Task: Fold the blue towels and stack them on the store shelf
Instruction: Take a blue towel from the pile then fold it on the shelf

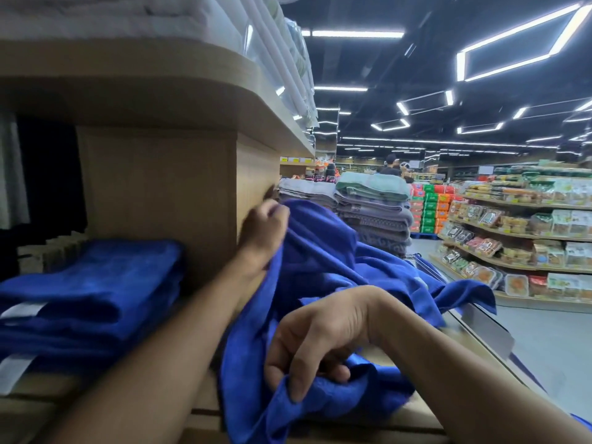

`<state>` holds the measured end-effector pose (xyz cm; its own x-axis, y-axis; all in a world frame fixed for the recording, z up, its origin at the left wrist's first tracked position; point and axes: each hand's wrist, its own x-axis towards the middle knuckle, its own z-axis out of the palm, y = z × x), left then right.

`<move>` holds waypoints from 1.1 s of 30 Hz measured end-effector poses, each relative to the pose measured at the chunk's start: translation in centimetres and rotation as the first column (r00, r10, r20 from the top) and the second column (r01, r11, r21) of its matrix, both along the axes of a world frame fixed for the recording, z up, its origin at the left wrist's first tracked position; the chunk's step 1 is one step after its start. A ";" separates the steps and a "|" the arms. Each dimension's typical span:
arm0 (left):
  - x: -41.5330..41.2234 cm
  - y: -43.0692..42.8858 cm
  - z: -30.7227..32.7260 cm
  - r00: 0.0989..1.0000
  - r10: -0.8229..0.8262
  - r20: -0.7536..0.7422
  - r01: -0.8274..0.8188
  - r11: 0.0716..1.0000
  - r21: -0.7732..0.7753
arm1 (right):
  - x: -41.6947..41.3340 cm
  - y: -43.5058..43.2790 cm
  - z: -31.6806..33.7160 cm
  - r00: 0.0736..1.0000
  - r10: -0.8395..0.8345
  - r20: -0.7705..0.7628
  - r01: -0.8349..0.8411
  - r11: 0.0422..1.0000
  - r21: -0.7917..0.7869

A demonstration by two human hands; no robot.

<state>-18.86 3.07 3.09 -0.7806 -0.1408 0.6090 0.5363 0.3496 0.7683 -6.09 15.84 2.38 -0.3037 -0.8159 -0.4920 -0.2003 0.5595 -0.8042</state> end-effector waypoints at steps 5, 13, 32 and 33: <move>0.5 -2.2 -0.4 0.981 -0.007 -0.194 -0.078 0.901 -0.426 | 0.1 -0.3 0.0 1.000 0.002 -0.011 -0.002 1.000 0.017; -1.0 0.0 -3.1 0.976 0.085 0.198 0.088 0.683 -0.725 | 0.2 -0.3 0.0 1.000 -0.015 0.000 0.015 1.000 0.016; 0.5 -1.7 0.2 0.882 -0.309 0.356 0.274 0.951 0.146 | 0.0 -0.4 -0.4 0.998 -0.008 -0.060 0.010 0.999 0.036; 0.3 -1.6 -0.1 0.911 -0.181 0.370 0.212 0.976 -0.045 | 0.0 -0.3 -0.3 0.998 -0.001 -0.067 0.004 0.999 0.037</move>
<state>-18.58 1.46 3.03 -0.9560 0.0767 0.2831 0.2921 0.3358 0.8955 -6.08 15.50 2.05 -0.3390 -0.7967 -0.5004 -0.2513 0.5892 -0.7679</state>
